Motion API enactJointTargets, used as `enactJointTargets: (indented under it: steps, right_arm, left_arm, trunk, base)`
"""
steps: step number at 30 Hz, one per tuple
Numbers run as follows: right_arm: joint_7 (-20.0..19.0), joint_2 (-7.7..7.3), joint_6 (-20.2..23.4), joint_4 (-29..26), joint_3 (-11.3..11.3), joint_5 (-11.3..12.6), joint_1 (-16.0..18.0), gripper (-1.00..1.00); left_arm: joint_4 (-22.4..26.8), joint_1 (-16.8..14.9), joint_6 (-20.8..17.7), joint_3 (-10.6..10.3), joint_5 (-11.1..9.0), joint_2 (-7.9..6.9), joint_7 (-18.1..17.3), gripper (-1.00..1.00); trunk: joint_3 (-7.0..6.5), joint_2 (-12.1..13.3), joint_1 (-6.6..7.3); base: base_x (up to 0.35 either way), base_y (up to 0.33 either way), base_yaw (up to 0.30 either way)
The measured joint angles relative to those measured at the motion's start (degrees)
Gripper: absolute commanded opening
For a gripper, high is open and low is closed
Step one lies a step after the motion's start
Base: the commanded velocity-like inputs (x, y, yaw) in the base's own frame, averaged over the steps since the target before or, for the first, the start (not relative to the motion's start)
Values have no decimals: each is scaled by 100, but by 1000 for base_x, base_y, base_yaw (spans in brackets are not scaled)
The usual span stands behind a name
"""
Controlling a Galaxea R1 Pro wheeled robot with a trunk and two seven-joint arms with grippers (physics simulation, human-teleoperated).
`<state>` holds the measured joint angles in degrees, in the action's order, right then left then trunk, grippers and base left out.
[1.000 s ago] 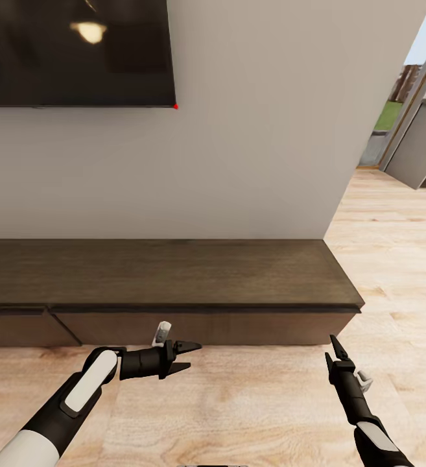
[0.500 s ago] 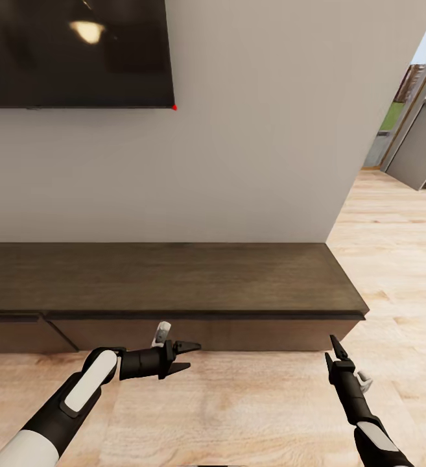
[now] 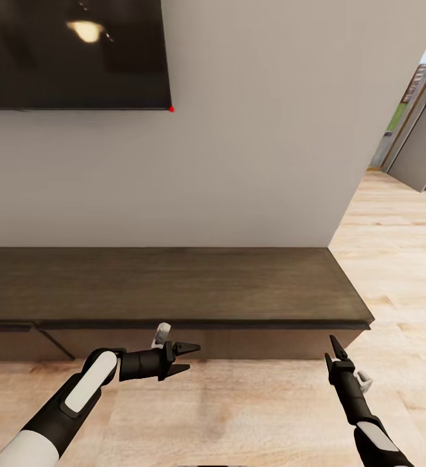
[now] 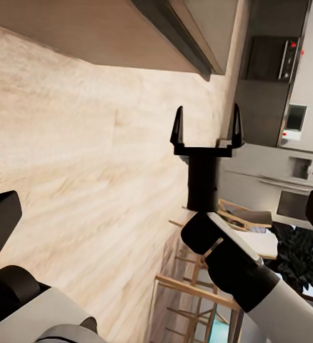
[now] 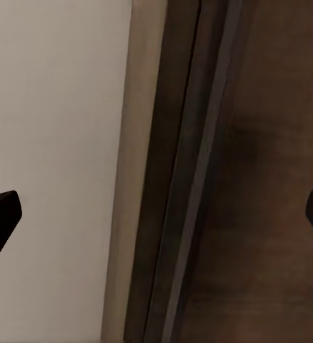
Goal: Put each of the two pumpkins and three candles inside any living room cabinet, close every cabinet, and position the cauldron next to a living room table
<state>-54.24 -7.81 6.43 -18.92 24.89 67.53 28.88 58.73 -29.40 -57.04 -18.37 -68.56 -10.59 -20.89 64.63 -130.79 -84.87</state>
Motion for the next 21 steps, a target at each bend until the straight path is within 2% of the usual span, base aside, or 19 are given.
enactJointTargets:
  steps: [9,13,17,21]
  right_arm:
    - [215,0,-35,42,-2,-5,0,100]
    - [282,0,-57,239,-1,-2,0,100]
    - [293,0,-61,286,-1,-1,0,100]
    - [294,0,-67,295,0,-1,0,100]
  left_arm:
    - [0,0,0,0,0,0,0,100]
    - [0,0,0,0,0,-7,0,100]
    - [0,0,0,0,4,-2,0,100]
    - [0,0,0,0,0,-6,0,100]
  trunk:
    - [0,0,0]
    - [0,0,0]
    - [71,-159,-88]
    - [72,-160,-88]
  base:
    - [4,-3,0]
    - [0,0,0]
    - [0,0,0]
    - [0,0,0]
